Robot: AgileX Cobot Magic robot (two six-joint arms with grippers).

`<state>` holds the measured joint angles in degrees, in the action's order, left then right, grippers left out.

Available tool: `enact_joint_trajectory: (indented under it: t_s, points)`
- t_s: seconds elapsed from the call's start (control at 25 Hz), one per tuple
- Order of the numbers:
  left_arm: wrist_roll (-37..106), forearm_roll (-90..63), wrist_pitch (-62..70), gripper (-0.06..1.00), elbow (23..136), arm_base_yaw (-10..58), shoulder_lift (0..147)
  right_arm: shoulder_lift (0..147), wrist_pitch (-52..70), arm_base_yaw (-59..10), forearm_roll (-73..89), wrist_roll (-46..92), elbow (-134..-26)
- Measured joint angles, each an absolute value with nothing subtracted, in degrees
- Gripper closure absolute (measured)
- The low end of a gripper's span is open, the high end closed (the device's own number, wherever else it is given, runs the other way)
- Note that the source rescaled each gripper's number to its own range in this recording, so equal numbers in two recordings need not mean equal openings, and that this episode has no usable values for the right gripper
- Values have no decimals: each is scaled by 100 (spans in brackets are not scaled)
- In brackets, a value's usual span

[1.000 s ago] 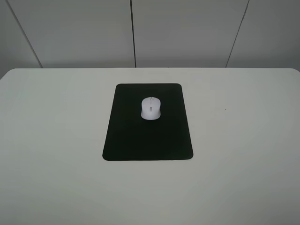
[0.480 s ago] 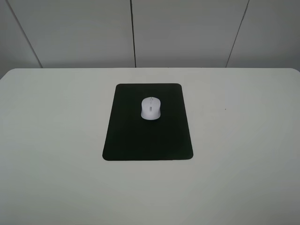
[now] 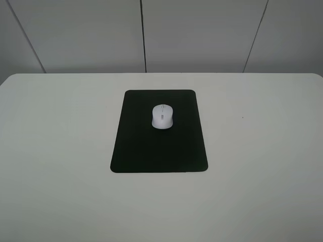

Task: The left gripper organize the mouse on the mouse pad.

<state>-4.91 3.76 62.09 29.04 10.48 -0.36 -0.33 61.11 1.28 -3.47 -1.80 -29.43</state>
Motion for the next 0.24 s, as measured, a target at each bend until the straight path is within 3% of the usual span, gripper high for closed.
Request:
enact_joint_trajectory:
  t_s: [0.24]
  points:
    - [-491, 376, 6209, 45, 2904, 1048, -36, -33, 6111, 128, -347, -180, -2943]
